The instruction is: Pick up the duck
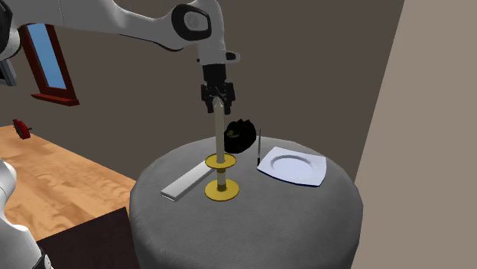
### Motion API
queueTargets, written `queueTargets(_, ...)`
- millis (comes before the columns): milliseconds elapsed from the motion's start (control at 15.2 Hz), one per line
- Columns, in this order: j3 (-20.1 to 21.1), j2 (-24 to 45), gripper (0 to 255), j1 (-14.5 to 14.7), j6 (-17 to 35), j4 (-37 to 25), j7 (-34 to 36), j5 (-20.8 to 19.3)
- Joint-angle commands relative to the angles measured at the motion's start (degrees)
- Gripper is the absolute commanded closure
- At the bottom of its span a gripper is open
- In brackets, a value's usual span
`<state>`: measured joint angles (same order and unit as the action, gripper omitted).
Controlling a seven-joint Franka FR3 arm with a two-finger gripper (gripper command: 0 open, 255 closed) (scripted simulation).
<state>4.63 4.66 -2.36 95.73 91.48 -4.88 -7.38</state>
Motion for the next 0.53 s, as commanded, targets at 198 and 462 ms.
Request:
queueTargets(198, -0.5, 14.0, 0, 0.1, -4.2, -16.7, -0.3, -1.9)
queueTargets(462, -0.5, 13.4, 0, 0.0, -0.9, -12.7, 0.1, -1.9)
